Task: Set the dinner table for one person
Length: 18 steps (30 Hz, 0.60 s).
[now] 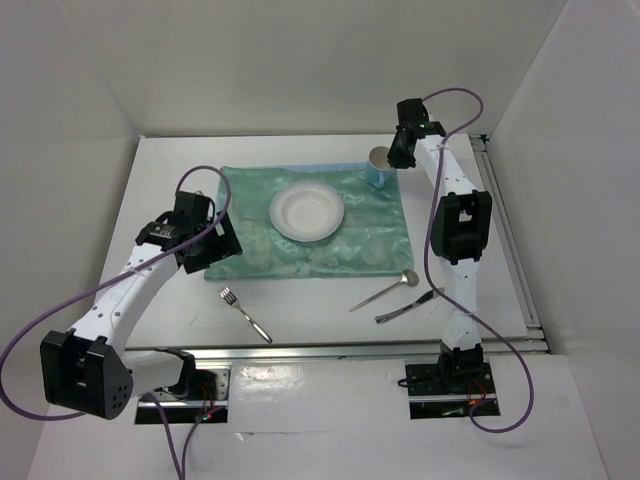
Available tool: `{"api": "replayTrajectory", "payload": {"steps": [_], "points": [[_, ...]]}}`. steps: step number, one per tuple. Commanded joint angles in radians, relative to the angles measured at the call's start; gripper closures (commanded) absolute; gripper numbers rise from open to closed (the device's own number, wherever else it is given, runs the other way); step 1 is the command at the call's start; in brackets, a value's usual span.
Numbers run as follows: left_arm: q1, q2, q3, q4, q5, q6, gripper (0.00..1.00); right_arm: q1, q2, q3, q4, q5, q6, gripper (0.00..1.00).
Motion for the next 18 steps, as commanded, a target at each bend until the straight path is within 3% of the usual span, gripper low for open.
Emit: {"api": "replayTrajectory", "payload": {"steps": [1, 7, 14, 15, 18], "points": [[-0.012, -0.023, -0.037, 0.007, 0.012, -0.069, 0.00, 0.006, 0.003, 0.060, 0.028, -0.007, 0.013, 0.97], [-0.012, -0.023, -0.106, 0.007, 0.002, -0.156, 0.00, 0.015, 0.012, 0.050, 0.028, -0.007, 0.013, 0.90], [-0.012, -0.002, -0.154, -0.004, 0.024, -0.224, 0.00, 0.015, 0.012, 0.050, 0.028, -0.016, 0.013, 0.73], [-0.012, -0.002, -0.164, -0.004, 0.033, -0.235, 0.00, 0.015, 0.012, 0.050, 0.028, -0.016, 0.013, 0.57], [-0.034, -0.002, -0.189, 0.005, 0.045, -0.262, 0.00, 0.015, 0.000, 0.050, 0.028, -0.034, 0.013, 0.32]]}}
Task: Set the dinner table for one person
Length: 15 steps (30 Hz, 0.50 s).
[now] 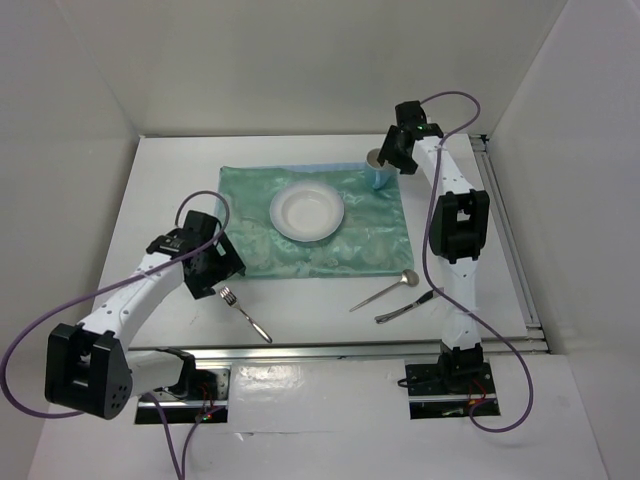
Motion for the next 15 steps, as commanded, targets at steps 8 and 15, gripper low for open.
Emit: {"api": "replayTrajectory", "payload": {"steps": [8, 15], "points": [[-0.047, 0.037, -0.077, 0.083, 0.045, -0.109, 0.01, 0.011, -0.127, 0.058, 0.022, -0.042, -0.002, 0.00], [-0.067, 0.118, -0.118, 0.134, 0.063, -0.176, 0.11, -0.024, -0.429, -0.128, 0.128, -0.078, -0.012, 0.00]]}}
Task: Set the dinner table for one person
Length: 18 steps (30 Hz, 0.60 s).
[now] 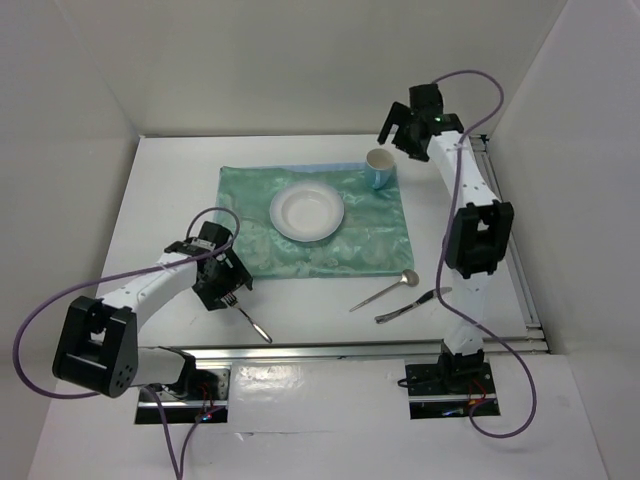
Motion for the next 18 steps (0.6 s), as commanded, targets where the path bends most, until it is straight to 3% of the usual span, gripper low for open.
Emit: {"api": "replayTrajectory", "payload": {"steps": [1, 10, 14, 17, 18], "points": [[-0.017, 0.023, -0.032, 0.041, 0.025, -0.073, 0.15, -0.019, -0.235, -0.040, 0.097, -0.024, -0.011, 0.00], [-0.097, 0.089, -0.086, 0.090, 0.023, -0.185, 0.32, -0.029, -0.366, -0.122, 0.107, -0.024, -0.031, 0.04], [-0.120, 0.110, -0.086, 0.078, 0.012, -0.206, 0.47, -0.029, -0.386, -0.143, 0.107, -0.024, -0.031, 0.06], [-0.141, 0.071, -0.086, 0.027, -0.015, -0.229, 0.77, -0.029, -0.407, -0.175, 0.107, -0.024, -0.031, 0.06], [-0.142, 0.011, -0.075, -0.018, -0.044, -0.230, 0.93, -0.029, -0.407, -0.176, 0.107, -0.024, -0.031, 0.07]]}}
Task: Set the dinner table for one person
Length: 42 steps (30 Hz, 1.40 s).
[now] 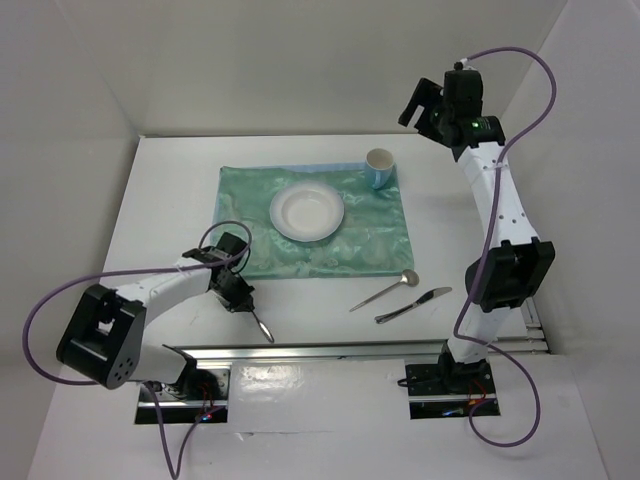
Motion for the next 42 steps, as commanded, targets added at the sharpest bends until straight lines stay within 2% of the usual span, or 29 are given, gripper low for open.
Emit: {"api": "replayTrajectory", "payload": {"steps": [1, 3, 5, 8, 11, 13, 15, 16, 21, 22, 26, 27, 30, 31, 35, 41, 42], "points": [[-0.024, -0.098, -0.005, -0.109, -0.086, -0.028, 1.00, 0.001, -0.037, -0.016, 0.019, 0.001, -0.022, 0.08], [-0.035, -0.208, 0.050, -0.181, -0.138, 0.037, 1.00, 0.001, -0.046, -0.028, 0.019, -0.008, -0.031, 0.10], [-0.035, -0.252, 0.145, -0.198, -0.165, 0.131, 1.00, 0.001, -0.055, -0.076, 0.019, -0.017, -0.032, 0.10], [-0.035, -0.202, 0.290, -0.305, -0.269, 0.298, 1.00, 0.001, -0.086, -0.169, 0.019, -0.042, -0.041, 0.10], [-0.035, -0.052, 0.500, -0.356, -0.369, 0.444, 1.00, 0.001, -0.141, -0.307, 0.019, -0.052, -0.041, 0.08], [-0.035, 0.042, 0.570, -0.356, -0.432, 0.533, 1.00, 0.013, -0.193, -0.385, 0.019, -0.052, -0.023, 0.01], [-0.035, 0.192, 0.687, -0.347, -0.464, 0.590, 1.00, 0.027, -0.250, -0.505, 0.019, -0.039, -0.013, 0.00], [-0.035, 0.240, 0.731, -0.347, -0.525, 0.614, 1.00, 0.036, -0.268, -0.542, 0.002, -0.023, -0.001, 0.00], [0.029, 0.499, 0.975, -0.327, -0.457, 0.786, 1.00, 0.073, -0.356, -0.746, -0.092, 0.046, 0.070, 0.00], [0.029, 0.574, 1.004, -0.327, -0.440, 0.802, 1.00, 0.083, -0.392, -0.775, -0.115, 0.046, 0.127, 0.00], [0.049, 0.702, 1.078, -0.307, -0.442, 0.842, 1.00, 0.149, -0.477, -0.912, -0.129, 0.046, 0.261, 0.12], [0.075, 0.723, 1.101, -0.293, -0.416, 0.851, 1.00, 0.189, -0.500, -0.959, -0.129, 0.046, 0.281, 0.16], [0.094, 0.795, 1.156, -0.293, -0.316, 0.842, 1.00, 0.280, -0.521, -1.042, -0.110, 0.056, 0.365, 0.18], [0.094, 0.806, 1.165, -0.293, -0.293, 0.842, 1.00, 0.295, -0.522, -1.061, -0.110, 0.056, 0.396, 0.23], [0.094, 0.849, 1.193, -0.281, -0.273, 0.823, 1.00, 0.335, -0.522, -1.153, -0.087, 0.047, 0.494, 0.26], [0.114, 0.915, 1.239, -0.313, -0.264, 0.797, 1.00, 0.346, -0.479, -1.213, 0.003, 0.047, 0.524, 0.31], [0.114, 0.915, 1.239, -0.313, -0.255, 0.797, 0.85, 0.346, -0.466, -1.213, 0.014, 0.047, 0.524, 0.31]]}}
